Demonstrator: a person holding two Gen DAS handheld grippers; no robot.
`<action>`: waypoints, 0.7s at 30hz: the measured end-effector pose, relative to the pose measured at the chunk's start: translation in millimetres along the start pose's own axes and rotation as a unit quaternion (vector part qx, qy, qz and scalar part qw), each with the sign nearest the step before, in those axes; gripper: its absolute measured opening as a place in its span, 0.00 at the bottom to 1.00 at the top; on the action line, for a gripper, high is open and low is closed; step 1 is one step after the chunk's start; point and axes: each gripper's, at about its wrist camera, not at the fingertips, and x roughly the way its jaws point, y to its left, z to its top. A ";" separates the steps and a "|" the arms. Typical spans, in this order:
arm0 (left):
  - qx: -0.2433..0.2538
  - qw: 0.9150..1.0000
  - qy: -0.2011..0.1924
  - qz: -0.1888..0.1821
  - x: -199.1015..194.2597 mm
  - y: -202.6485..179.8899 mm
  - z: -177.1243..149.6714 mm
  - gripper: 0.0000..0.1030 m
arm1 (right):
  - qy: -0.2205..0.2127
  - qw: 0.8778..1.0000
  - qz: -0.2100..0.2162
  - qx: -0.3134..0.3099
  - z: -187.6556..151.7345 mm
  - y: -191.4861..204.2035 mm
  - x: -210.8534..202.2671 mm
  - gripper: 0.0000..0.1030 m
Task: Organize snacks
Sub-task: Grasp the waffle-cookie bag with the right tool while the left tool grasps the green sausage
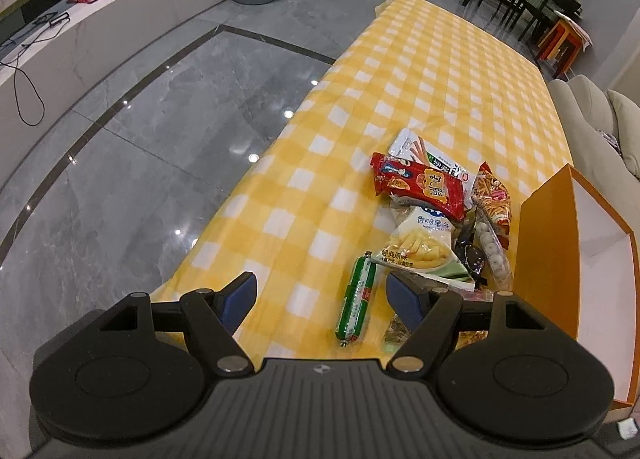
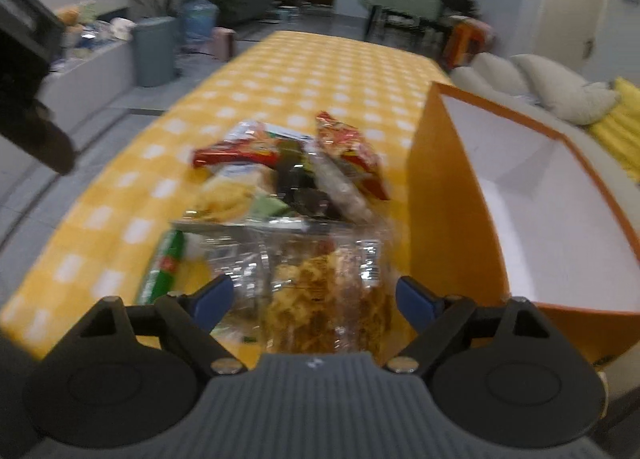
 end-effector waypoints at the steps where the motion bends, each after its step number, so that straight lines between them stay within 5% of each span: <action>1: -0.003 1.000 0.001 0.001 0.4 1.0 0.1 0.84 | -0.003 1.000 -0.015 0.002 -0.5 2.4 4.0 0.84; 5: -0.016 1.000 0.000 -0.001 2.2 7.7 1.8 0.84 | -0.009 0.999 -0.035 -0.007 -4.4 14.1 14.6 0.94; 6: -0.019 1.000 0.002 -0.001 3.3 8.4 2.0 0.84 | -0.011 0.999 -0.036 -0.017 -5.3 17.2 16.4 0.94; 7: -0.021 1.000 0.004 0.000 4.3 9.1 2.1 0.84 | -0.011 0.999 -0.030 -0.025 -5.2 19.1 16.4 0.83; 9: -0.022 1.000 0.007 0.001 6.2 9.3 2.1 0.84 | 0.012 1.000 0.003 -0.022 -7.6 18.5 21.1 0.82; 17: -0.013 1.000 0.012 0.000 9.7 3.3 0.4 0.84 | -0.043 0.994 0.089 -0.052 -19.9 18.4 4.2 0.77; 19: -0.012 1.000 0.013 0.003 10.2 3.1 0.0 0.84 | -0.046 0.992 0.090 -0.071 -22.7 19.5 2.7 0.97; 21: -0.014 1.000 0.014 0.006 11.2 3.5 -0.1 0.84 | -0.046 0.993 0.064 -0.087 -26.4 20.0 2.5 0.97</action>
